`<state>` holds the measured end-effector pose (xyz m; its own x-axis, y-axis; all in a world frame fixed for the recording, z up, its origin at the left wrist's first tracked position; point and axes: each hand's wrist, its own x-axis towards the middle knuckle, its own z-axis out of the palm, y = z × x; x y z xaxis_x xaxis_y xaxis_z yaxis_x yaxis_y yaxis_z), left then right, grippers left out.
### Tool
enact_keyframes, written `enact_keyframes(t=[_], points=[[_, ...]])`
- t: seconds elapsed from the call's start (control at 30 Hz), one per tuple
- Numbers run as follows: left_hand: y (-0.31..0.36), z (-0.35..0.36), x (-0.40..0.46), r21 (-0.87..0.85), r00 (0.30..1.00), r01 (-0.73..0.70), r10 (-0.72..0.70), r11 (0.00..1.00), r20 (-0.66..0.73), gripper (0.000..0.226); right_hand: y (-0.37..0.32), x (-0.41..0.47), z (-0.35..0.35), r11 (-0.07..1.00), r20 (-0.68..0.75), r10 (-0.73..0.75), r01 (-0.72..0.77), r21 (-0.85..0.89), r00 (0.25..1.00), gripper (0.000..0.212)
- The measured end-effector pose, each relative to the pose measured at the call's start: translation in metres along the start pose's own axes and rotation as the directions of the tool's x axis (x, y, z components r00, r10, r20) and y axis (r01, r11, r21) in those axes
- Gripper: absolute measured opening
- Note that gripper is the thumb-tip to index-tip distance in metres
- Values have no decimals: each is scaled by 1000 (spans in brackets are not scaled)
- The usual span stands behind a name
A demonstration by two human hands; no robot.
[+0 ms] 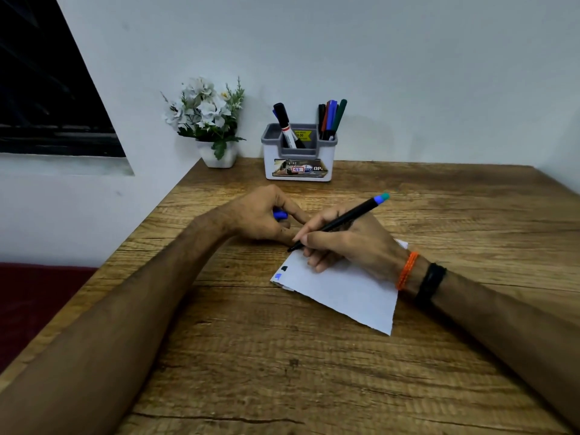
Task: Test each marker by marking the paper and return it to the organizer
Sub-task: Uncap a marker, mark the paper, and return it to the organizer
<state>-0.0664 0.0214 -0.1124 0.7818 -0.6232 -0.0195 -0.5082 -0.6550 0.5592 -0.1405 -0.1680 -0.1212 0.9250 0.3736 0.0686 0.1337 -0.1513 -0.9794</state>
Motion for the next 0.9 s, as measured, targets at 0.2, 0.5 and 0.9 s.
enact_keyframes(t=[0.2,0.5,0.9], points=[[7,-7,-4,-53,994,23,-17,998,112,41,3,-2,2,997,-33,-31,28,-74,999,10],[7,-12,-6,-95,979,50,-30,994,202,48,4,-6,5,992,-30,-37,33,-118,999,8],[7,-10,-6,-106,984,35,-16,994,179,48,1,-10,9,985,-46,-43,34,-168,998,8]])
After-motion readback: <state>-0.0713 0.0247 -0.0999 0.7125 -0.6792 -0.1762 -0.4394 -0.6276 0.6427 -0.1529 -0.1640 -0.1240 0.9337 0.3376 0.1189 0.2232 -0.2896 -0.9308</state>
